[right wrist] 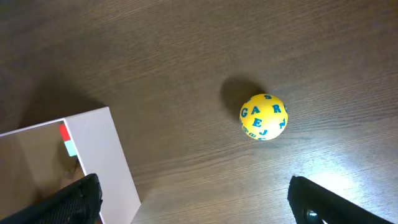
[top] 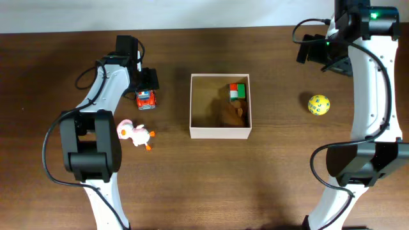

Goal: Pack container
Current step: 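Lower the left gripper onto the red fire truck and close on it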

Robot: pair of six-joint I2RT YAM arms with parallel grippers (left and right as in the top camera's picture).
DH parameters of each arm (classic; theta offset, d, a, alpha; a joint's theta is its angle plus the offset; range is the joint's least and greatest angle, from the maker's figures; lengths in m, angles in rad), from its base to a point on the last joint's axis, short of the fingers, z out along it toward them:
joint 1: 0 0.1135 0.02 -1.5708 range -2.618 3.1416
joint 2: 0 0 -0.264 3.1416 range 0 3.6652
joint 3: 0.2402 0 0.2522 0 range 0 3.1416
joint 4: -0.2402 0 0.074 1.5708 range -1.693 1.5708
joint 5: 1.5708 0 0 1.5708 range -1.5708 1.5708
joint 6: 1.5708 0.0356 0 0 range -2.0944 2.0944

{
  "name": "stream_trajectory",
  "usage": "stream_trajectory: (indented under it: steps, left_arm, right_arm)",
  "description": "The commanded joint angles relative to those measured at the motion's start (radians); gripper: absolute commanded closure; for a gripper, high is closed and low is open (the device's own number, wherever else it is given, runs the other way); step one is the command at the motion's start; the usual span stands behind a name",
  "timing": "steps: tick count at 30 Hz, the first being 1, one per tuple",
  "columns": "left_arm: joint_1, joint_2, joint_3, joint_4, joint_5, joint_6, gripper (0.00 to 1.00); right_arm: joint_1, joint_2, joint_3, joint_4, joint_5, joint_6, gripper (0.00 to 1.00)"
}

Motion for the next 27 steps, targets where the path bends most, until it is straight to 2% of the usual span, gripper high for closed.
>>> stream_trajectory:
  steps: [1,13,18,27]
  left_arm:
    - [-0.003,0.006,0.011,-0.003,-0.005,-0.009,0.05]
    - [-0.004,0.009,-0.006,0.008,0.009,0.007,0.01]
    - [-0.010,0.012,-0.015,0.023,0.016,0.080,0.00]
    - [-0.012,0.058,-0.015,0.015,0.016,0.082,0.00]
  right_arm:
    - [0.000,0.000,0.016,0.000,0.009,-0.006,0.01]
    - [0.000,0.000,0.016,0.000,0.008,-0.006,0.01]
    - [0.000,0.000,0.016,0.000,0.009,-0.006,0.01]
    - [0.000,0.000,0.016,0.000,0.008,-0.006,0.01]
